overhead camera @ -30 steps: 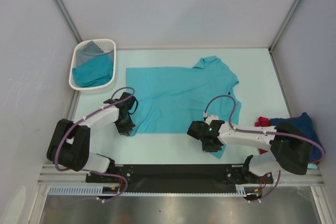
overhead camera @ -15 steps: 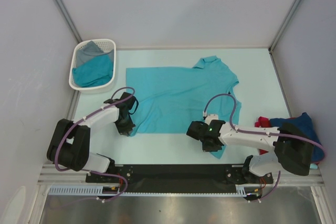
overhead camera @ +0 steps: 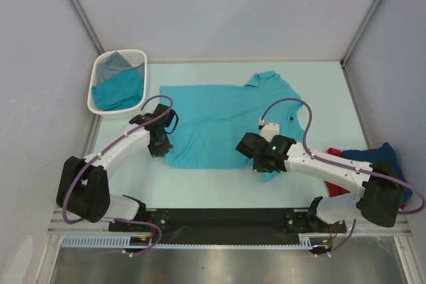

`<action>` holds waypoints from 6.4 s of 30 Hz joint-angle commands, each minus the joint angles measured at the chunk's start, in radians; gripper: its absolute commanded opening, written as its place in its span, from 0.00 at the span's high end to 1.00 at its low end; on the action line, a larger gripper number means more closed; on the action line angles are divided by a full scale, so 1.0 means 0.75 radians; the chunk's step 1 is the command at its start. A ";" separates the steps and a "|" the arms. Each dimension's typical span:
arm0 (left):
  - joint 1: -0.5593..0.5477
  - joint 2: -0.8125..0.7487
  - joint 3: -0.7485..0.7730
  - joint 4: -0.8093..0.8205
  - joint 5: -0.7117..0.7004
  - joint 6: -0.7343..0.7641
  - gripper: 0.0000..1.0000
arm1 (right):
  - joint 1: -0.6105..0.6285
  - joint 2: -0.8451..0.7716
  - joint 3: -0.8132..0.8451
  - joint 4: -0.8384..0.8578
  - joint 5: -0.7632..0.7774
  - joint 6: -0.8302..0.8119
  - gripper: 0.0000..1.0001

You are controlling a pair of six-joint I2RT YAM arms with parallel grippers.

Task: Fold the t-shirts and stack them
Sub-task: Grap the side of the flattened tshirt closest away from the robot with both arms, then fold the flattened tshirt in 1/3 of the way

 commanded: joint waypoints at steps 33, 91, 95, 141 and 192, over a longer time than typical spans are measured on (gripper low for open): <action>0.106 0.025 0.424 -0.139 -0.189 0.099 1.00 | -0.467 -0.147 0.201 0.018 0.175 -0.310 1.00; 0.261 0.631 0.837 -0.078 -0.203 0.096 1.00 | -0.827 0.681 0.844 0.342 0.110 -0.547 1.00; 0.280 0.688 0.890 -0.088 -0.213 0.096 1.00 | -0.835 0.742 0.901 0.350 0.105 -0.549 1.00; 0.147 0.091 0.508 -0.117 -0.207 0.092 1.00 | -0.672 0.225 0.468 0.252 0.152 -0.457 1.00; 0.028 -0.343 0.048 -0.334 -0.185 -0.010 1.00 | 0.083 -0.256 0.159 -0.646 0.316 0.472 1.00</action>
